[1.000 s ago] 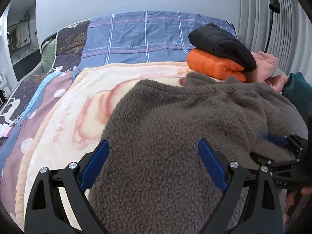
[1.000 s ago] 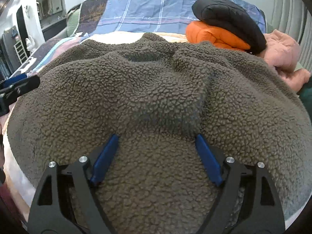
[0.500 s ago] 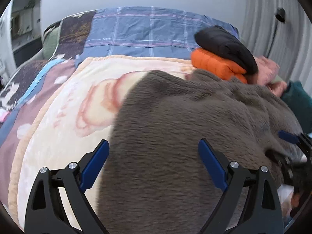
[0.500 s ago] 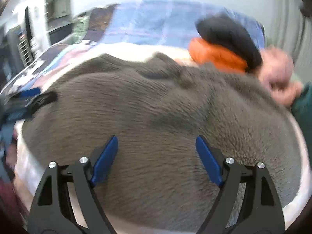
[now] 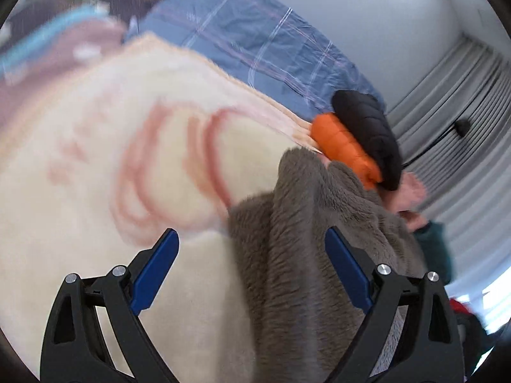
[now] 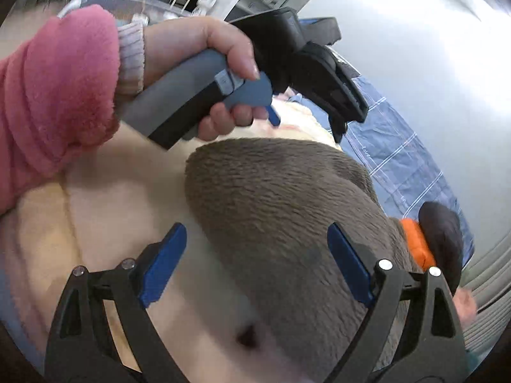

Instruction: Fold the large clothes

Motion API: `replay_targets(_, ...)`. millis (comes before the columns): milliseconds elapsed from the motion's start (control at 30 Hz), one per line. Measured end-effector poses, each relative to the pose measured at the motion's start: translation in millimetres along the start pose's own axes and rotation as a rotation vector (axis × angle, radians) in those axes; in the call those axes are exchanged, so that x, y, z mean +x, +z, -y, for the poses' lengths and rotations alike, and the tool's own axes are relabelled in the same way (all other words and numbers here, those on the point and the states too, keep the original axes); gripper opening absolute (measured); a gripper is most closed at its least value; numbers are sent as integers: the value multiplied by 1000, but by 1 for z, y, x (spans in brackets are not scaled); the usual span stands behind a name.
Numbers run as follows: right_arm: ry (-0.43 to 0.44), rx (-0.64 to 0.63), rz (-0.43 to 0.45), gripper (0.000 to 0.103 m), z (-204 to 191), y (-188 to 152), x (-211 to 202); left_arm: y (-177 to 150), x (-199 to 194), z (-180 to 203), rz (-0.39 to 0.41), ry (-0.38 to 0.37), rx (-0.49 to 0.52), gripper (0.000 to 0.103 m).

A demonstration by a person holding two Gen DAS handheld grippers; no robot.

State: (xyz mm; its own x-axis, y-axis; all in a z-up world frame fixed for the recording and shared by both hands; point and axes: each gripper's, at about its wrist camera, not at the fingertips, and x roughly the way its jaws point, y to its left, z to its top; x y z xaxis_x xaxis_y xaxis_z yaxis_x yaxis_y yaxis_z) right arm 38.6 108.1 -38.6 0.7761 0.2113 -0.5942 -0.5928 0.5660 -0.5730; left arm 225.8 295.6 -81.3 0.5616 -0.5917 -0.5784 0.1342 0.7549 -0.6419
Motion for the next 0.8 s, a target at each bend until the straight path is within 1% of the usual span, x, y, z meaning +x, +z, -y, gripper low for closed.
replay_targets(33, -25, -25, -5, 91, -4, 1, 5, -3, 5, -9, -10, -9, -24, 93)
replay_targets(67, -64, -58, -10, 90, -10, 3, 11, -6, 12, -20, -23, 2, -45, 93)
replay_targets(100, -91, -81, -17, 89, -14, 6, 17, -6, 15, -24, -25, -7, -34, 93)
replay_targets(133, -102, -91, -25, 89, -16, 8, 21, -7, 13, -24, -25, -31, -19, 93)
replay_targets(200, -113, -85, -31, 88, -16, 13, 27, -6, 8, -23, -24, -95, -10, 93)
replay_targets(267, -115, -88, -35, 81, -17, 16, 29, -7, 7, -25, -18, -166, -30, 95)
replay_targets(300, -112, -88, -39, 78, -21, 21, 31, -7, 7, -24, -19, -182, -37, 95)
replay_targets(367, -99, -82, -44, 69, -18, 22, 35, -6, 8, -23, -18, -244, -67, 97)
replay_targets(400, -94, -74, -45, 68, -16, 22, 38, -4, 9, -21, -24, -306, -89, 98)
replay_targets(433, -89, -68, -46, 66, -15, 24, 42, -1, 11, -19, -34, -344, -99, 98)
replay_targets(467, -81, -58, -49, 64, -13, 24, 43, 2, 15, -16, -53, -366, -101, 99)
replay_targets(500, -75, -47, -48, 62, -13, 26, 43, 5, 27, -9, -102, -343, -85, 99)
replay_targets(533, -68, -32, -47, 59, -11, 26, 43, 7, 43, -1, -164, -282, -49, 99)
replay_targets(567, -54, -10, -45, 56, -5, 26, 43, 7, 53, 5, -207, -241, -14, 99)
replay_targets(600, -45, 8, -43, 56, -3, 27, 43, 6, 67, 16, -256, -185, 62, 99)
replay_targets(633, -36, 26, -40, 54, 0, 30, 45, 6, 73, 22, -266, -167, 96, 99)
replay_targets(667, -21, 52, -38, 50, 5, 31, 45, 8, 79, 30, -276, -166, 131, 99)
replay_targets(700, -7, 74, -35, 47, 10, 30, 46, 9, 82, 31, -278, -177, 127, 99)
replay_targets(733, 15, 111, -30, 41, 18, 31, 45, 11, 85, 32, -277, -194, 104, 88)
replay_targets(767, 42, 159, -22, 37, 26, 32, 41, 12, 87, 33, -279, -206, 89, 62)
replay_targets(800, 59, 199, -15, 35, 34, 33, 36, 12, 88, 35, -281, -218, 60, 54)
